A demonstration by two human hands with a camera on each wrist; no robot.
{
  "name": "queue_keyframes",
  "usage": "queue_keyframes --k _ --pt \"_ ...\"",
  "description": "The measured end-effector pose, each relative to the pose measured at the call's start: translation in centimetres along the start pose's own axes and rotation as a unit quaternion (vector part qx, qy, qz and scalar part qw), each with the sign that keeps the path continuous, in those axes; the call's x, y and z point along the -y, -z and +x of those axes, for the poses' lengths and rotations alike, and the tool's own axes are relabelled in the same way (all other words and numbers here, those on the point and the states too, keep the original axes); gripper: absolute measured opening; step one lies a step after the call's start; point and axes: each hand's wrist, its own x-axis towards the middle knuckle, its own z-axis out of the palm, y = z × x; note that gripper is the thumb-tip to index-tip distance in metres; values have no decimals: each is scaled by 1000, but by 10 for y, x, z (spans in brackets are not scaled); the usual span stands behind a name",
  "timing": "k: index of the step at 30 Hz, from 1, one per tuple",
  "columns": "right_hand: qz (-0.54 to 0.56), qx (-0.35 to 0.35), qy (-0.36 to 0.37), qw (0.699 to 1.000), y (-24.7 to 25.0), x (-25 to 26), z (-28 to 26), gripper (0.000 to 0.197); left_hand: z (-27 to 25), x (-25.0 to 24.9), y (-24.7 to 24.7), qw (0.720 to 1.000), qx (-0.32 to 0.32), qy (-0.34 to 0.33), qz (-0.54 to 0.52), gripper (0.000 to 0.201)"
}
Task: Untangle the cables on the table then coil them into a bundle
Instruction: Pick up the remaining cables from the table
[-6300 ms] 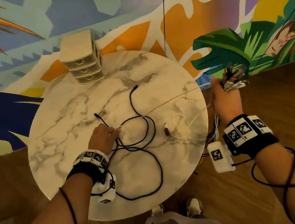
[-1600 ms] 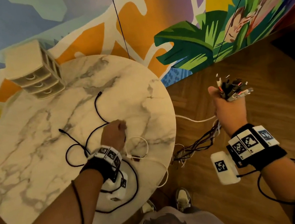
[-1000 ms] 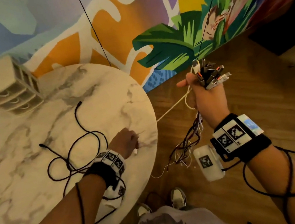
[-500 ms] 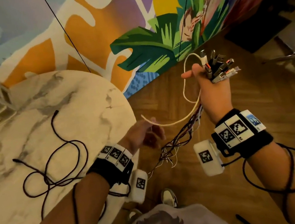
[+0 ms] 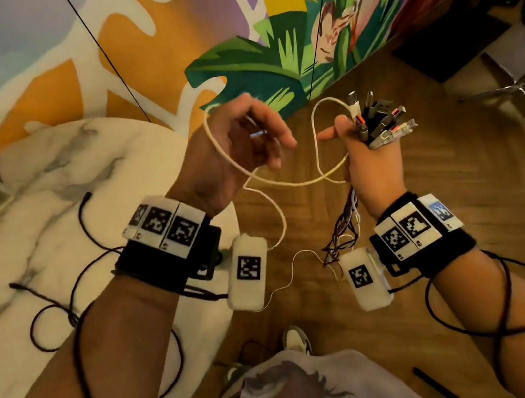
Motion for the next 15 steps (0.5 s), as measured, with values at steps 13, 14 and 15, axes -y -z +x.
queue_keyframes --k 13,14,15 --pt "-2 20 -59 998 5 -9 0 35 -35 131 12 893 26 201 402 68" --pt "-2 27 -62 998 3 -9 0 34 -26 120 -2 919 14 158 361 65" --pt "9 37 -65 997 0 -9 -1 32 -17 110 -14 937 3 139 322 59"
